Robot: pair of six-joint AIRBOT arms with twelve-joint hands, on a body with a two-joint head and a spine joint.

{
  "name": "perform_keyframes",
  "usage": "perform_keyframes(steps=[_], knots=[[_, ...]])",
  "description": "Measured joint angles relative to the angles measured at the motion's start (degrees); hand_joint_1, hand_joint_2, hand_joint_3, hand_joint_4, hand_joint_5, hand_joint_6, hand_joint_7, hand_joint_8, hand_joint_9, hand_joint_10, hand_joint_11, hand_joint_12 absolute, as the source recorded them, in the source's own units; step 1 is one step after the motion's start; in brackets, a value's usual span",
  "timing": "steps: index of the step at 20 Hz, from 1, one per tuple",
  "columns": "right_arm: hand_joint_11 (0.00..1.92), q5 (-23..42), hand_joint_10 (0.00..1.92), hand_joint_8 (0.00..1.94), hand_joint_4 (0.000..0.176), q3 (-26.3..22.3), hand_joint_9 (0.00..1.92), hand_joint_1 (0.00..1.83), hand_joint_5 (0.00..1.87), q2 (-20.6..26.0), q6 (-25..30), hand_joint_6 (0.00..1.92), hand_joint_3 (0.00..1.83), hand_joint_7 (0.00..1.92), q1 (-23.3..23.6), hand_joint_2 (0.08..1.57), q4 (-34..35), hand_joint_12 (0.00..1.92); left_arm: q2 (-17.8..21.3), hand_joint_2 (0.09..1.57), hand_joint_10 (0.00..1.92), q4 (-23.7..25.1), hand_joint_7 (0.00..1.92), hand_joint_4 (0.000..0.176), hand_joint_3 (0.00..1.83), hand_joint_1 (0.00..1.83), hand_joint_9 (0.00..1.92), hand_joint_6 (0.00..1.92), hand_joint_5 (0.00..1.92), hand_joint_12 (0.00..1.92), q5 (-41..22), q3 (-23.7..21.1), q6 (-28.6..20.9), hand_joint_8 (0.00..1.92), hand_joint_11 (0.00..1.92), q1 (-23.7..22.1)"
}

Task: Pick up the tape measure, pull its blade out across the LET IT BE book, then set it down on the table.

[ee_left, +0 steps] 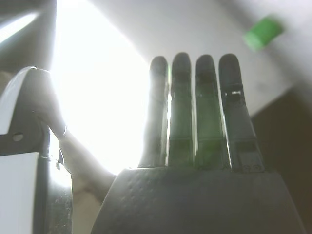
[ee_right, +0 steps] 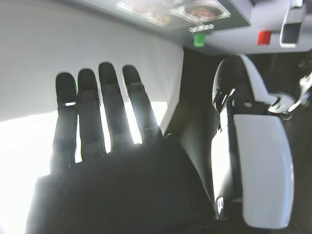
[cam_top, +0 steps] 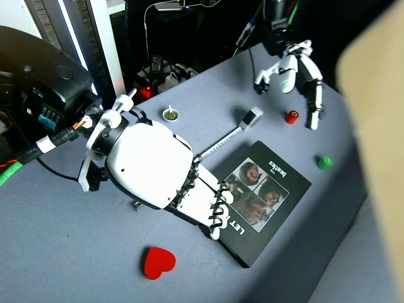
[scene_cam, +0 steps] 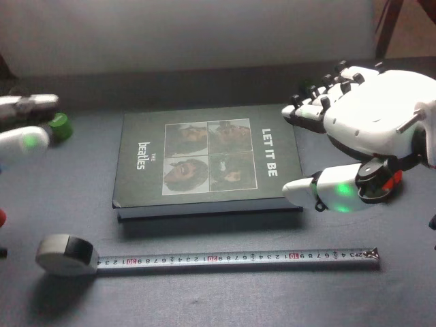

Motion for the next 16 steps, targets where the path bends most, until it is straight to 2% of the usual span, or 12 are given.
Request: perform_keyframes(steps=[3, 4, 5, 6, 7, 8, 9, 12, 13, 14, 15, 16], knots=[[0.51, -0.7, 0.11, 0.05, 0.000, 0.0, 0.87, 0.29, 0.83, 0.5, 1.2, 0.06, 0.00, 0.91, -0.8, 1.13, 0.1, 1.07, 5.2, 1.08, 0.10, 5.3, 0.89, 0.000, 0.00, 0.51, 0.86, 0.02, 0.76, 0.99, 10.4, -4.9, 9.1, 0.03, 0.49, -11.3], [0.63, -0.6, 0.45, 0.08, 0.000, 0.0, 0.89, 0.42, 0.97, 0.6, 1.7, 0.07, 0.00, 1.02, -0.8, 1.12, 0.2, 1.25, 6.2, 1.10, 0.42, 5.1, 0.94, 0.000, 0.00, 0.54, 0.81, 0.01, 0.84, 1.15, 13.8, -6.3, 12.7, 0.06, 0.55, -15.0], [0.79, -0.2, 1.12, 0.46, 0.000, 0.0, 0.89, 0.58, 1.02, 0.6, 1.8, 0.38, 0.00, 1.03, -0.7, 1.11, 0.0, 1.55, 7.0, 1.13, 0.98, 4.4, 0.87, 0.000, 0.01, 0.62, 0.71, 0.07, 0.94, 1.35, 17.1, -7.5, 15.4, 0.45, 0.63, -17.9], [0.98, 0.2, 1.66, 1.12, 0.000, 0.0, 0.98, 0.68, 0.91, 0.6, 1.8, 1.02, 0.00, 0.95, -0.3, 1.12, 0.3, 1.85, 7.9, 1.19, 1.47, 3.8, 0.79, 0.120, 0.00, 0.86, 0.72, 1.02, 0.84, 1.61, 21.0, -8.9, 18.2, 1.08, 0.74, -21.5], [1.25, 0.4, 1.87, 1.68, 0.000, 0.0, 1.15, 0.77, 0.85, 0.6, 1.7, 1.59, 0.00, 0.92, 0.1, 1.12, 0.2, 1.91, 9.0, 1.20, 1.83, 2.6, 0.75, 0.000, 0.00, 0.79, 0.80, 1.54, 0.75, 1.86, 24.2, -10.4, 22.3, 1.59, 0.87, -24.5], [1.48, 0.8, 1.91, 1.89, 0.000, 0.0, 1.30, 0.84, 0.86, 0.6, 1.8, 1.86, 0.00, 1.00, 0.5, 1.13, 0.0, 1.92, 10.1, 1.21, 1.90, -1.4, 0.75, 0.000, 0.00, 0.80, 0.92, 1.85, 0.73, 1.91, 26.7, -12.7, 28.9, 1.85, 1.03, -27.7], [1.61, 1.1, 1.92, 1.93, 0.000, 0.0, 1.39, 0.89, 0.88, 0.6, 1.8, 1.91, 0.00, 1.08, 0.5, 1.14, -0.4, 1.92, 10.3, 1.22, 1.92, -4.2, 0.91, 0.000, 0.00, 0.83, 1.08, 1.91, 0.87, 1.92, 27.9, -13.8, 32.7, 1.91, 1.20, -30.0], [1.75, 1.9, 1.92, 1.94, 0.000, -0.4, 1.56, 0.94, 1.14, 0.6, 1.8, 1.92, 0.01, 1.40, 0.3, 1.22, 0.2, 1.92, 11.3, 1.28, 1.92, -19.4, 1.24, 0.000, 0.00, 0.81, 1.34, 1.92, 1.18, 1.92, 33.1, -18.5, 58.3, 1.92, 1.40, -40.6], [1.76, 1.6, 1.92, 1.94, 0.000, -0.4, 1.58, 0.92, 1.17, 0.6, 1.9, 1.92, 0.01, 1.42, 0.3, 1.27, 0.2, 1.92, 11.5, 1.29, 1.92, -22.6, 1.35, 0.000, 0.00, 0.79, 1.42, 1.92, 1.26, 1.92, 33.8, -19.9, 63.8, 1.92, 1.46, -42.3], [1.76, 1.6, 1.92, 1.94, 0.000, -0.4, 1.58, 0.91, 1.17, 0.6, 1.9, 1.92, 0.02, 1.43, 0.3, 1.31, 0.2, 1.92, 11.4, 1.30, 1.92, -26.2, 1.44, 0.137, 0.00, 0.77, 1.52, 1.92, 1.32, 1.92, 34.4, -21.3, 68.4, 1.92, 1.55, -43.1], [1.77, 1.6, 1.92, 1.94, 0.000, -0.4, 1.59, 0.93, 1.17, 0.6, 2.0, 1.92, 0.02, 1.43, 0.5, 1.32, 0.3, 1.92, 11.4, 1.31, 1.92, -30.9, 1.48, 0.168, 0.00, 0.76, 1.58, 1.92, 1.35, 1.92, 36.2, -22.4, 73.2, 1.92, 1.62, -43.7], [1.78, 1.7, 1.92, 1.94, 0.000, -0.6, 1.59, 0.95, 1.15, 0.7, 2.0, 1.92, 0.01, 1.43, 0.5, 1.32, 0.3, 1.92, 11.4, 1.31, 1.92, -35.0, 1.51, 0.174, 0.00, 0.76, 1.61, 1.92, 1.35, 1.92, 37.3, -23.6, 78.3, 1.92, 1.68, -44.4]])
